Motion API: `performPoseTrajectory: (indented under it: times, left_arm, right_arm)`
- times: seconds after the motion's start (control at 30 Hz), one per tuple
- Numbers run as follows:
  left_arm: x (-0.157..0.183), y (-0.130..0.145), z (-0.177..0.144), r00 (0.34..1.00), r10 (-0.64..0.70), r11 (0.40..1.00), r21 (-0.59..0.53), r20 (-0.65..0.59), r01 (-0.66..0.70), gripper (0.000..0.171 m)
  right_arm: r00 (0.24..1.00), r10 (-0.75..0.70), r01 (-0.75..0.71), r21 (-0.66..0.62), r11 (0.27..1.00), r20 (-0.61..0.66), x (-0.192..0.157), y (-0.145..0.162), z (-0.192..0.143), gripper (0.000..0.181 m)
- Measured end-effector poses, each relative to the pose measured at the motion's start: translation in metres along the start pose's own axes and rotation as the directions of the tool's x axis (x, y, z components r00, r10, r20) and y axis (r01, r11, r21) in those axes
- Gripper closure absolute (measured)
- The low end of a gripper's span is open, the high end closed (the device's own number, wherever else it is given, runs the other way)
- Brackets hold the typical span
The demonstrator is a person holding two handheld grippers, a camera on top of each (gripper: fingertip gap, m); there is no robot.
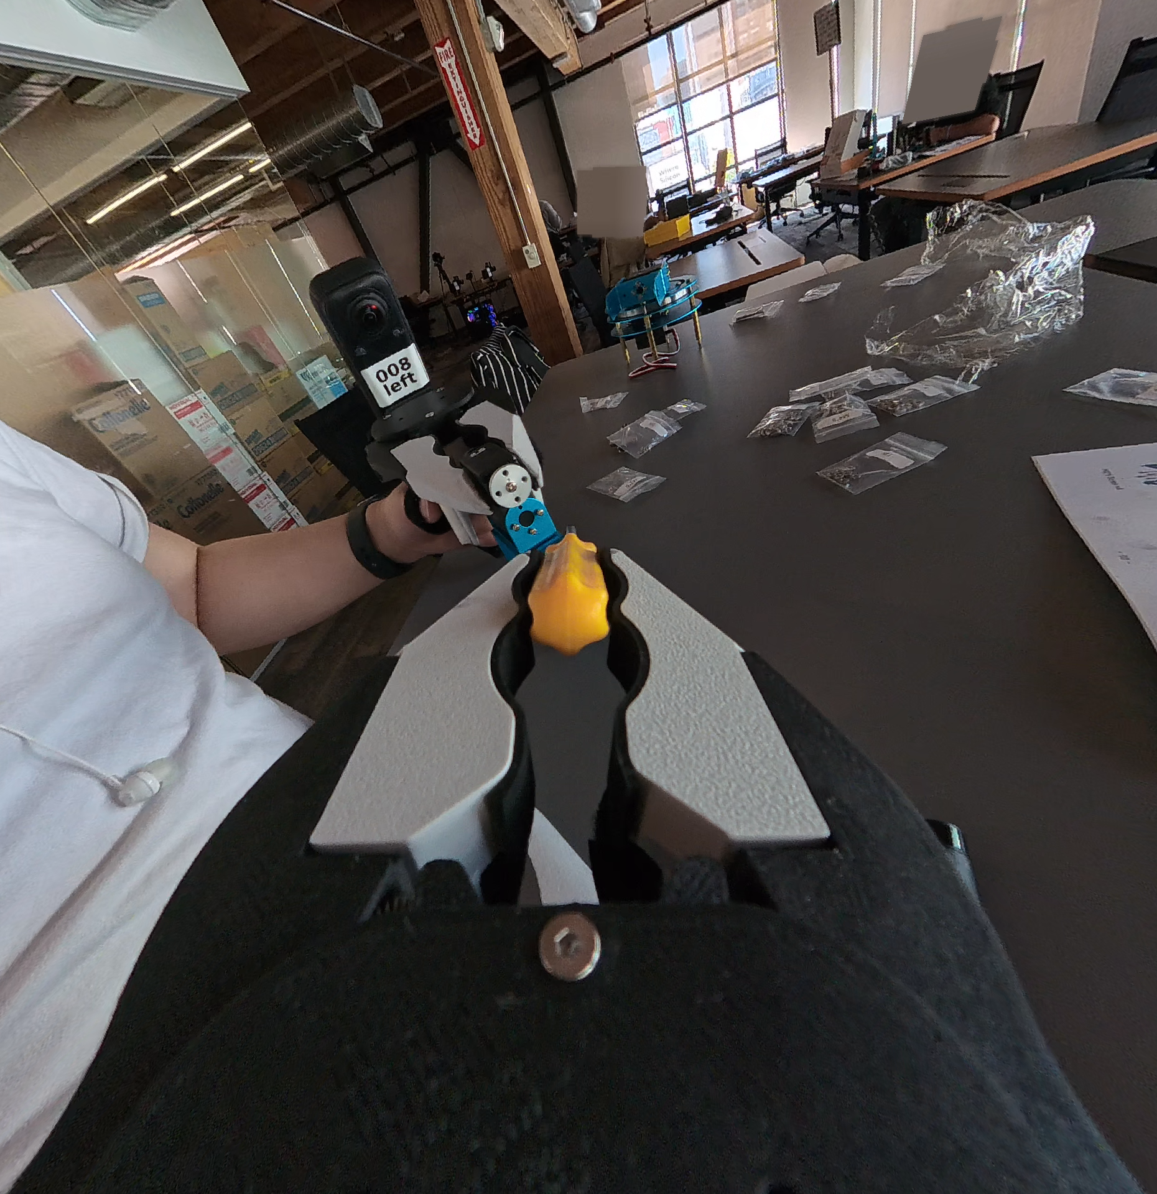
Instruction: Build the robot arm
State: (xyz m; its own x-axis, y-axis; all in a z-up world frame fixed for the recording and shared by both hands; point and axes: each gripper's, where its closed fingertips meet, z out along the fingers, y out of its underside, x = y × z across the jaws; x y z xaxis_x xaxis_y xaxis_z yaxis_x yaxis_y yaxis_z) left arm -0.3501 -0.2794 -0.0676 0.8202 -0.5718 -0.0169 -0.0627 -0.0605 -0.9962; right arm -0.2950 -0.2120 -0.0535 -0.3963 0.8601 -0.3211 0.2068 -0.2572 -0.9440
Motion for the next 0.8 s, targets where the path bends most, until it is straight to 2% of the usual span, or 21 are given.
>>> performPoseTrajectory:
  times: [0.2, 0.4, 0.57, 0.63, 0.7, 0.73, 0.8]
  left_arm:
    - [-0.001, 0.003, 0.004, 1.000, 0.003, 1.000, 0.000, 0.000, -0.003, 0.150]
    - [-0.004, 0.017, 0.013, 0.999, 0.033, 0.994, -0.105, 0.038, -0.029, 0.150]
    - [-0.008, 0.018, 0.013, 0.999, -0.054, 0.992, -0.112, 0.004, 0.054, 0.150]
    - [-0.009, -0.003, 0.009, 0.980, -0.181, 0.983, 0.006, -0.087, 0.182, 0.150]
    - [-0.016, -0.041, -0.002, 0.920, -0.310, 0.924, 0.152, -0.240, 0.351, 0.150]
    - [-0.019, -0.059, -0.008, 0.885, -0.334, 0.894, 0.188, -0.324, 0.406, 0.151]
    - [-0.024, -0.087, -0.013, 0.821, -0.356, 0.860, 0.188, -0.446, 0.475, 0.150]
  right_arm:
    - [1.000, 0.005, -0.005, 0.004, 1.000, 0.001, 0.003, 0.001, 0.000, 0.164]
    - [1.000, 0.005, -0.005, 0.011, 1.000, -0.009, 0.004, -0.001, -0.002, 0.164]
    - [1.000, -0.003, 0.004, 0.026, 1.000, -0.024, 0.008, -0.004, -0.006, 0.164]
    - [1.000, -0.013, 0.014, 0.074, 0.997, -0.005, 0.005, -0.022, -0.011, 0.164]
    - [0.999, -0.045, 0.044, 0.101, 0.994, 0.010, -0.001, -0.048, -0.020, 0.164]
    - [0.996, -0.085, 0.083, 0.113, 0.990, 0.014, -0.007, -0.065, -0.024, 0.164]
    - [0.978, -0.203, 0.195, 0.149, 0.970, 0.042, -0.031, -0.104, -0.033, 0.164]
